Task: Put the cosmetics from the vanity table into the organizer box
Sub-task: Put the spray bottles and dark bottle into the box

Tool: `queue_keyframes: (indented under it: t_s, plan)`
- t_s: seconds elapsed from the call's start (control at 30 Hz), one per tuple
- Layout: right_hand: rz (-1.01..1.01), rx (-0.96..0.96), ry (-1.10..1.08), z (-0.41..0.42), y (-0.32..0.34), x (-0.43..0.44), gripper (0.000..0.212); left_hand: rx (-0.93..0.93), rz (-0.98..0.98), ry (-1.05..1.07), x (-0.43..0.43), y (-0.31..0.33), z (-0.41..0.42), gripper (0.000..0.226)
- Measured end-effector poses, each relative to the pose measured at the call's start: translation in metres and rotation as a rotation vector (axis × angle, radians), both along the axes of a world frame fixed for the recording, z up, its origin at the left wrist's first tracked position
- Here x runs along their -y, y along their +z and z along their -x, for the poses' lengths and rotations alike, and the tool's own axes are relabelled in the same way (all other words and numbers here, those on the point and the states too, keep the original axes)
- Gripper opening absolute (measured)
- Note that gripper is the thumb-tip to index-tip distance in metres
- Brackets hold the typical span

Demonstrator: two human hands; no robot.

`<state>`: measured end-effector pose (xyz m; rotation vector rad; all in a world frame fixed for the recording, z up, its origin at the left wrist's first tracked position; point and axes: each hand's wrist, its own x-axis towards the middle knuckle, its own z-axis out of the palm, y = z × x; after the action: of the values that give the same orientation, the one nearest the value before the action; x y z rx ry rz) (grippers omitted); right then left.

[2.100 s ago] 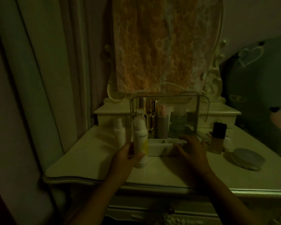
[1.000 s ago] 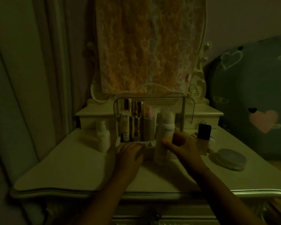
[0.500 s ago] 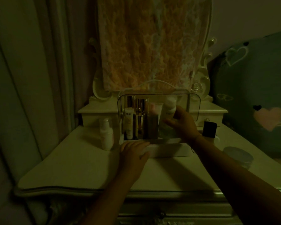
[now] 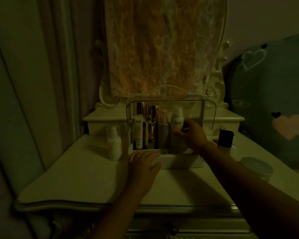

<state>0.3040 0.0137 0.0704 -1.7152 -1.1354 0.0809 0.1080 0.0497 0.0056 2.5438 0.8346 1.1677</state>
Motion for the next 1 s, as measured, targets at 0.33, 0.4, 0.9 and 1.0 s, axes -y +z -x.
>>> queue_keyframes:
  t_s: [0.33,0.4,0.9,1.0]
  plan:
    - [0.037,0.017,-0.068,0.0,-0.011,-0.004,0.026,-0.023,0.018,0.005,0.0,0.001,0.0,0.035]
    - [0.029,0.003,-0.097,-0.001,-0.013,-0.005,0.033,-0.011,0.022,-0.001,0.0,0.001,0.0,0.035]
    - [-0.206,-0.001,-0.176,0.014,-0.017,0.044,0.034,-0.004,0.037,0.019,0.0,0.0,0.0,0.035]
    - [-0.268,0.061,-0.229,0.012,-0.02,0.069,0.025,0.007,0.037,0.011,0.001,0.0,-0.001,0.035]
